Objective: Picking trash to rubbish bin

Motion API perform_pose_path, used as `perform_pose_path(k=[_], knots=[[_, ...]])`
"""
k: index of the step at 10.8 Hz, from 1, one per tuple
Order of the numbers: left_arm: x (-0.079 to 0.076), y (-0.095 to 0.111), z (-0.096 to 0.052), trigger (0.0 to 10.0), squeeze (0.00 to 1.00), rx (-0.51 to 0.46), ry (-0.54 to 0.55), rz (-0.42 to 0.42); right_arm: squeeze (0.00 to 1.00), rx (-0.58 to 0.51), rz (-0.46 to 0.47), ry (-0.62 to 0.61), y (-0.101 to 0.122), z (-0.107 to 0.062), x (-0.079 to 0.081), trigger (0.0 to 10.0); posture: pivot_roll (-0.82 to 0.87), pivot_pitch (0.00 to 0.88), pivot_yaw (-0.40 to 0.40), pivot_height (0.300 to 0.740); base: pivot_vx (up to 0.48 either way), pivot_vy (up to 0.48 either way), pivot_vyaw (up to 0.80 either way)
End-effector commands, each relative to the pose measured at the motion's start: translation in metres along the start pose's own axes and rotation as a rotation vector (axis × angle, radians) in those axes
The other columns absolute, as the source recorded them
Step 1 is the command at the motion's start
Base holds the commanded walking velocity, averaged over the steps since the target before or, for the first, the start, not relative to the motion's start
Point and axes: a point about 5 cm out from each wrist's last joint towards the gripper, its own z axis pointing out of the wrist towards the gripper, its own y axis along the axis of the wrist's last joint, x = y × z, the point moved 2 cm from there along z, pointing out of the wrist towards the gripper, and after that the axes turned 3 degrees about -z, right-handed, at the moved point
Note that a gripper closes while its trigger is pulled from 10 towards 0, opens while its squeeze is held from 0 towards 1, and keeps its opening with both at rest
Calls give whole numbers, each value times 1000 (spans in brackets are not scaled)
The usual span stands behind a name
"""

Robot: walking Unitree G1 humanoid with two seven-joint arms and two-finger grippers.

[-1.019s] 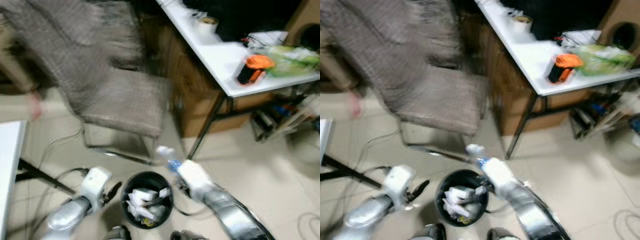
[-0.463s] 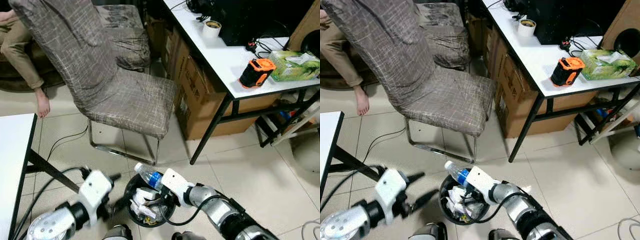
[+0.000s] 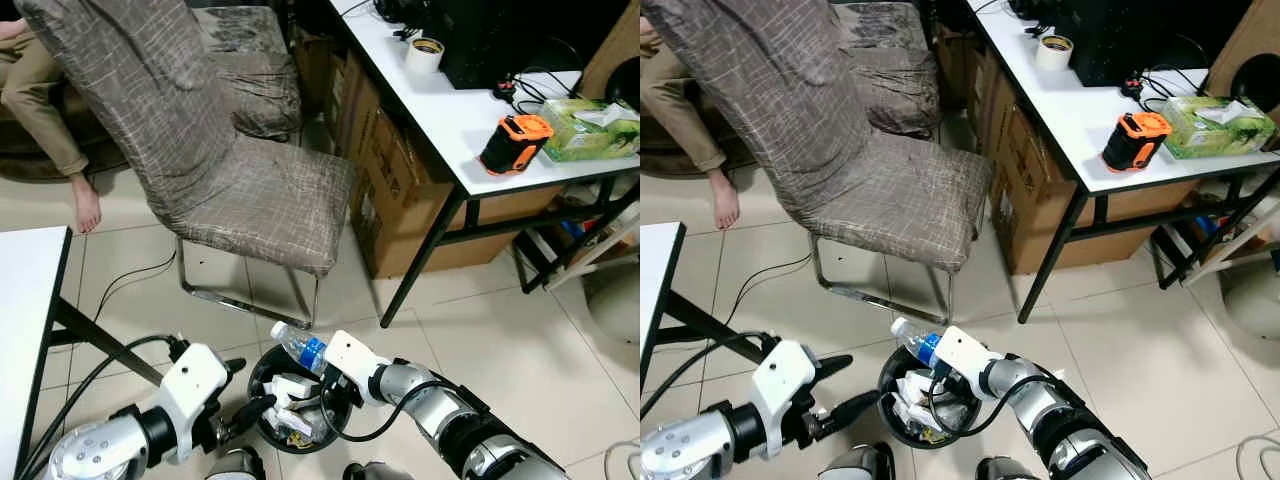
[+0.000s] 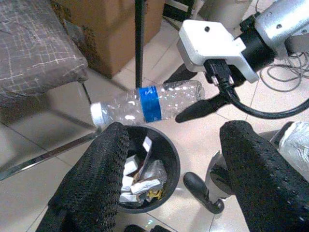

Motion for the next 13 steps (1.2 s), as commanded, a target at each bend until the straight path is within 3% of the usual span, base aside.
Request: perform_pose_path(k=[1,6,7,8,9,11,13], knots=[[-3,3,0,10000,0,-3,-12,-4,1000,-1,6,-14,-1,0,-3,10000,51,151,-66,740,0,0,0],[7,0,3,10000,0,-14,44,-14,1000,0,-6,-29,-3,-1,-4,10000,51,141,-66,740,0,0,0],[26,11,9,10000,0,-114,241,-52,0,-67,31,-111,1,-7,-14,10000,49,124,-70,740,0,0,0],[35,19,14,10000,0,-187,355,-125,0,-163,81,-210,9,-17,-25,10000,38,110,-62,740,0,0,0],[32,36,21,10000,0,-268,394,-128,0,-345,162,-408,31,-53,-41,10000,5,85,-42,740,0,0,0],[25,62,30,10000,0,-365,377,-127,0,-541,286,-641,62,-119,-50,10000,-32,53,-21,740,0,0,0],[29,78,31,10000,0,-399,388,-106,0,-606,337,-687,72,-142,-48,10000,-40,44,-13,740,0,0,0]])
